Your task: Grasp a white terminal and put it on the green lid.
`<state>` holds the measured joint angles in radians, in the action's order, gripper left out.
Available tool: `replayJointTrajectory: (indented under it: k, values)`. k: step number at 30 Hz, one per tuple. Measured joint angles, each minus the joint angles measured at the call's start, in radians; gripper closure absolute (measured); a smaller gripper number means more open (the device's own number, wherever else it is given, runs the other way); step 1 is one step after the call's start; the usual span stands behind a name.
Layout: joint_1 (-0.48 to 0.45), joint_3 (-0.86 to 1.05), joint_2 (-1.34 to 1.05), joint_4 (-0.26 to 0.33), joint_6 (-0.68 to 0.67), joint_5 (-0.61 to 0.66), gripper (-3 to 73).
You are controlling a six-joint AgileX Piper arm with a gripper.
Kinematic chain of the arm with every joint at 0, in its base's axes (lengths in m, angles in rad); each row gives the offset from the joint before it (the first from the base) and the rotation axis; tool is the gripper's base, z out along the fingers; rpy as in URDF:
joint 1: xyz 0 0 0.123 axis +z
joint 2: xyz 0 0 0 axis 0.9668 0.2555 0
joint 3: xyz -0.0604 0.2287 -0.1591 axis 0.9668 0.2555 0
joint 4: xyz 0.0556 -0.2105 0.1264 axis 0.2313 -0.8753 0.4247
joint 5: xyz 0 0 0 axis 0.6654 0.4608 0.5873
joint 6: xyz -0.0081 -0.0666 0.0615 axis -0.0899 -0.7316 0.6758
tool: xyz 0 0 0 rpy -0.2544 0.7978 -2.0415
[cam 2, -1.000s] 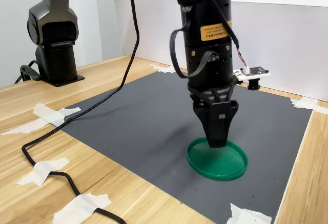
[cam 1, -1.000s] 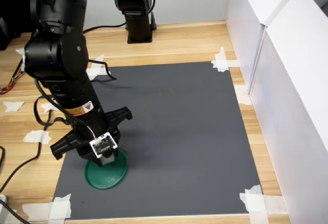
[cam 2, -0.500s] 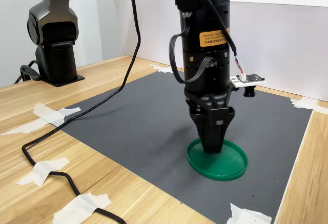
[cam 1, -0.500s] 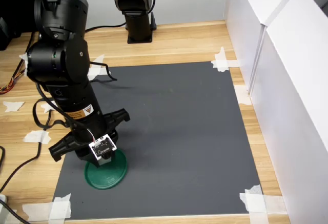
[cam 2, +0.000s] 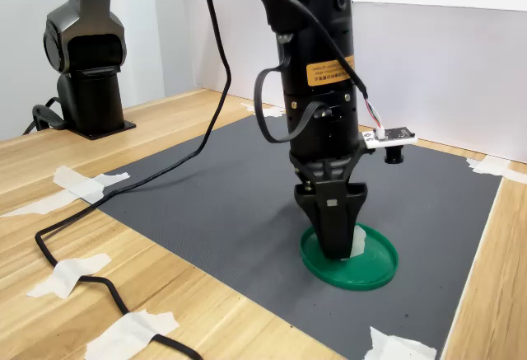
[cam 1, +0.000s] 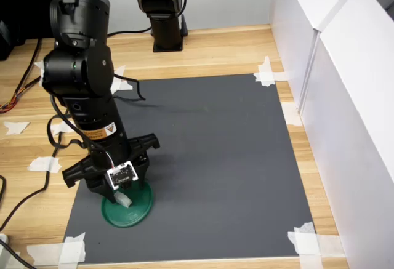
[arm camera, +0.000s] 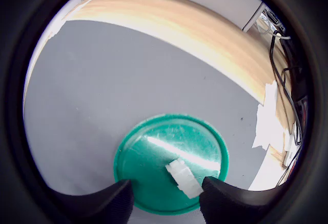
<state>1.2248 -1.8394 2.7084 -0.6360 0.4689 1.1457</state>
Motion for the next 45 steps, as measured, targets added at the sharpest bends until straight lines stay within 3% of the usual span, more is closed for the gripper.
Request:
replayJointTrajectory:
  k: [9,14,18,22,25,33,45]
  values:
    - [-0.001,0.0,-0.147,0.011,0.015,0.011,14.3]
    - [-0.001,0.001,-0.267,0.013,0.113,0.022,17.9]
    - [-0.001,0.015,-0.371,0.042,0.181,0.025,34.7]
    - [-0.001,0.074,-0.509,0.097,0.227,-0.001,61.5]
    - [-0.001,0.137,-0.623,0.117,0.29,-0.058,68.8]
    - [-0.001,0.319,-0.862,0.126,0.473,-0.179,71.1]
    - [-0.001,0.569,-1.147,0.113,0.513,-0.212,71.1]
